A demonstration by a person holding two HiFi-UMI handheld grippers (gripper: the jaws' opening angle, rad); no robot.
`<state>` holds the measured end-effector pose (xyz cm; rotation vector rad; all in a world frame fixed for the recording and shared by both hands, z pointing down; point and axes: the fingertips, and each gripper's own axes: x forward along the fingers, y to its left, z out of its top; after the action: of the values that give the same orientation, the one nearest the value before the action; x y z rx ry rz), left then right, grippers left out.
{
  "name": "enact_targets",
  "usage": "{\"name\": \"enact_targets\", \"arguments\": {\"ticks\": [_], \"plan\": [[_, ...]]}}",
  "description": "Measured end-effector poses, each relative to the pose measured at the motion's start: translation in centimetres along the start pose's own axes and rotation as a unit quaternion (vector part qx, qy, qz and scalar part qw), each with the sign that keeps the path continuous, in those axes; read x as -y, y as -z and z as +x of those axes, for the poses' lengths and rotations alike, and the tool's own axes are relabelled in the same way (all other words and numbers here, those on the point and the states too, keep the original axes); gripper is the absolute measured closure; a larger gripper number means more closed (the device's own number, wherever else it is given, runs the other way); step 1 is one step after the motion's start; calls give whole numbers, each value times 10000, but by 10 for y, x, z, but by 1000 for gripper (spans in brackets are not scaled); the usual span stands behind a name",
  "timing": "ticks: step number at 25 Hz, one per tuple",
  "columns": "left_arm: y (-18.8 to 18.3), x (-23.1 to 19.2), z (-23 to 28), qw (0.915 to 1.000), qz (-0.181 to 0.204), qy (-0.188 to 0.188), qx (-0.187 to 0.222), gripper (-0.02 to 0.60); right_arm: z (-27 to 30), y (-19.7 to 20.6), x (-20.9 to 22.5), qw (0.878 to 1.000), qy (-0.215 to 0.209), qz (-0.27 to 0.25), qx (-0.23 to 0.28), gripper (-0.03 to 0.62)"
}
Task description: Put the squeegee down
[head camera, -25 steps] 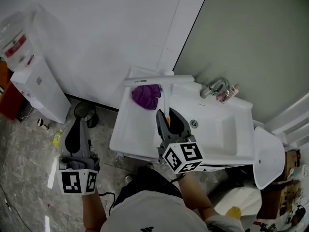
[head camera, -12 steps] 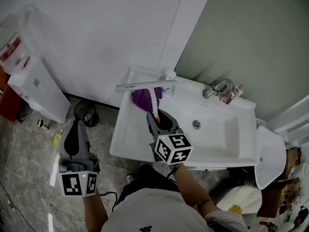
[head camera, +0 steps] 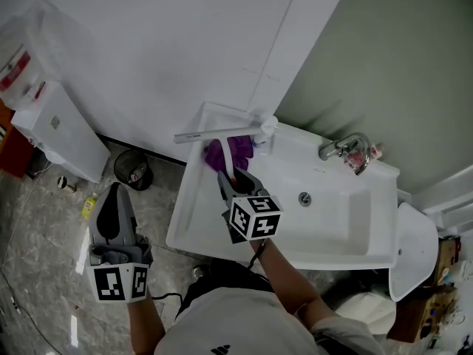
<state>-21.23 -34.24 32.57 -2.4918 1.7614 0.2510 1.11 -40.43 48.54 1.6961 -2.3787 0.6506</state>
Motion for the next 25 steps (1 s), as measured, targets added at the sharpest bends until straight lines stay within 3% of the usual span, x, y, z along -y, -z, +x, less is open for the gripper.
{"name": "enact_targets", "arguments": {"ticks": [25], "plan": [[24,-36,8,9949,230,-818,-536,574,110,56,55,9924,543,362,-1048,484]]}}
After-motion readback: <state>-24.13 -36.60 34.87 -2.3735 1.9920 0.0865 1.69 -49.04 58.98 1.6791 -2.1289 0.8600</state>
